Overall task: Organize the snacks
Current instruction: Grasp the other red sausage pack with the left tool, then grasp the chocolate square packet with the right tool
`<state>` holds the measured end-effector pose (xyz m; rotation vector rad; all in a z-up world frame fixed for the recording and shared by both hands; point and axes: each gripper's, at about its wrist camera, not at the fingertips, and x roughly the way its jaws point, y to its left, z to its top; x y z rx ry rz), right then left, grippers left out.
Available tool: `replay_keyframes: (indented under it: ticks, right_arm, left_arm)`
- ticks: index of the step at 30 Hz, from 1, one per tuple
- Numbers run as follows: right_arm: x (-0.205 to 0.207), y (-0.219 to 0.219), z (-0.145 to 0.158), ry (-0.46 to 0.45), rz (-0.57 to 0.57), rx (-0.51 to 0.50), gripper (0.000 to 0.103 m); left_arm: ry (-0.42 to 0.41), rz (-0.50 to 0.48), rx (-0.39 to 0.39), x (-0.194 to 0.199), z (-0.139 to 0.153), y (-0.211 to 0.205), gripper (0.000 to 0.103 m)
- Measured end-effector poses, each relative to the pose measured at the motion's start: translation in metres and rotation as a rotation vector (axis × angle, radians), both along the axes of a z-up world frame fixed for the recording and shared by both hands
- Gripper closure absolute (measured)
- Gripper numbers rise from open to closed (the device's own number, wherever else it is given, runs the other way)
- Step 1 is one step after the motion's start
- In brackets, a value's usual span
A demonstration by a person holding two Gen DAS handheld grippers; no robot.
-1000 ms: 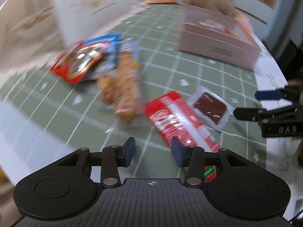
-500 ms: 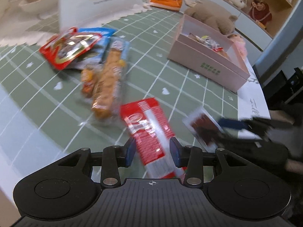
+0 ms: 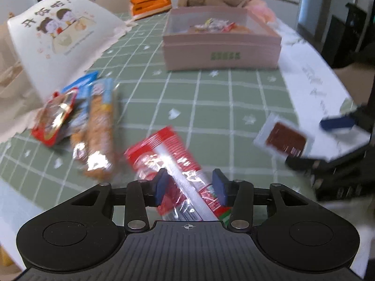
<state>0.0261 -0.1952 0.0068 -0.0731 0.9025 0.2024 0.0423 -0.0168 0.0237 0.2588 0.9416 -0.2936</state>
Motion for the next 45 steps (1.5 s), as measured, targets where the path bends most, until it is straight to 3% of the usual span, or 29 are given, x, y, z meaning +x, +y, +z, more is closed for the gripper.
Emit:
replay_keyframes:
  ticks: [4, 7, 10, 17, 21, 25, 30, 36, 38, 42, 45]
  right_arm:
    - [-0.001, 0.005, -0.004, -0.021, -0.003, 0.002, 0.005]
    - [-0.004, 0.007, -0.007, -0.042, -0.011, 0.007, 0.002]
    - [-0.006, 0.009, -0.009, -0.053, -0.013, 0.008, 0.000]
    - [-0.009, 0.010, -0.009, -0.056, 0.008, 0.008, 0.000]
    - [-0.009, 0.010, -0.010, -0.063, 0.009, 0.008, 0.000]
    - [-0.010, 0.010, -0.011, -0.073, 0.006, 0.011, 0.000]
    - [-0.010, 0.013, -0.006, -0.018, 0.059, 0.007, 0.000]
    - [0.010, 0.011, 0.006, 0.015, 0.065, 0.042, 0.026]
    - [0.019, 0.012, 0.008, 0.016, 0.052, 0.026, 0.044]
    - [0.027, 0.016, 0.016, 0.031, 0.080, -0.015, 0.048]
    - [0.023, 0.014, 0.033, 0.017, 0.095, -0.014, 0.048]
  left_arm:
    - [0.017, 0.047, 0.005, -0.009, 0.003, 0.024, 0.052]
    - [0.036, 0.098, -0.068, -0.005, 0.006, 0.038, 0.055]
    - [0.042, 0.137, -0.085, 0.004, 0.007, 0.041, 0.055]
    - [0.102, 0.092, -0.196, 0.013, 0.010, 0.033, 0.045]
    - [0.046, 0.145, -0.124, 0.005, 0.013, 0.041, 0.050]
    - [0.124, 0.162, -0.192, 0.012, 0.004, 0.048, 0.047]
    - [0.111, 0.103, -0.172, 0.013, 0.003, 0.029, 0.044]
    - [0.136, -0.035, -0.123, 0.005, 0.002, 0.007, 0.042]
    - [0.134, -0.046, -0.108, 0.005, 0.001, 0.004, 0.039]
    - [0.152, -0.061, -0.091, 0.006, -0.002, 0.000, 0.032]
    - [0.161, -0.062, -0.078, 0.009, -0.003, -0.002, 0.033]
